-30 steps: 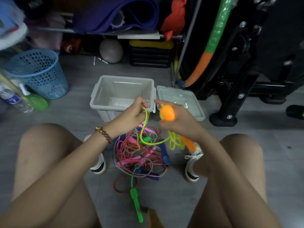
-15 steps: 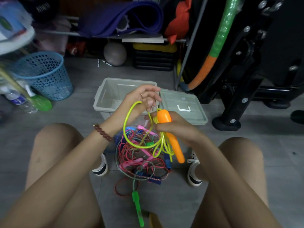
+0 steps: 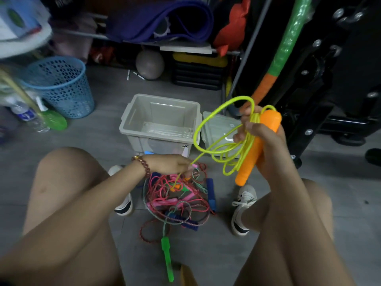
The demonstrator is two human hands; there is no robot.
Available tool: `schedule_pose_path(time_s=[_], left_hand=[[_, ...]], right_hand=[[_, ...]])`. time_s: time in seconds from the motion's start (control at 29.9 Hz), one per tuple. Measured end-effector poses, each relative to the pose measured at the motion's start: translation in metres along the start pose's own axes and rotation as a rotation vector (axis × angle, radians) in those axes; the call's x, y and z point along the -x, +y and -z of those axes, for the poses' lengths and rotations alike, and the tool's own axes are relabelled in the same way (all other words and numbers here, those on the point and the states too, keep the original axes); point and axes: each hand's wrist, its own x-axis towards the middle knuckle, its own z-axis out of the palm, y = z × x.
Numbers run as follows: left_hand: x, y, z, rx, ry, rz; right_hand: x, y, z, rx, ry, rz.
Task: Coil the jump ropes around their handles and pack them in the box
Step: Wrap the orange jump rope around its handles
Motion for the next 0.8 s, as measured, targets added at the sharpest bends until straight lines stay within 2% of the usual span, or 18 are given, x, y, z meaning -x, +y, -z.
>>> schedule_pose_path(time_s=[0.07,0.17,0.27,0.37,0.5,0.63,0.7,0.8], left_hand=[[-0.005,-0.018,0.001,-0.075,0.143,0.13],[-0.006,-0.026,0.009,0.063,0.534,0.243],[0.005,-0.011,0.025,0.15,0.817,0.18],[0.021,0.013,0.037,0.37,0.961,0.038],[0.029,0.037,0.042,0.47,1.004,-0.102],[0.025,0.055,0.036,0.471,0.918,-0.205],[0.023,0.061,0.031,0.46,0.844,-0.264],[0.021,0.063,0.029,0.484,0.84,-0.306]], right_hand=[[-0.001,-0.002,0.007,0.123,0.122,0.036],[0.001,0.0,0.012,0.291,0.264,0.053],[0.001,0.001,0.018,0.554,0.312,0.015],[0.001,0.008,0.028,0.823,0.269,-0.076],[0.001,0.016,0.021,0.905,0.188,-0.053],[0.003,0.019,0.001,0.852,-0.118,0.046],[0.004,0.025,-0.009,0.8,-0.248,0.001],[0.007,0.033,-0.024,0.632,-0.298,-0.109]])
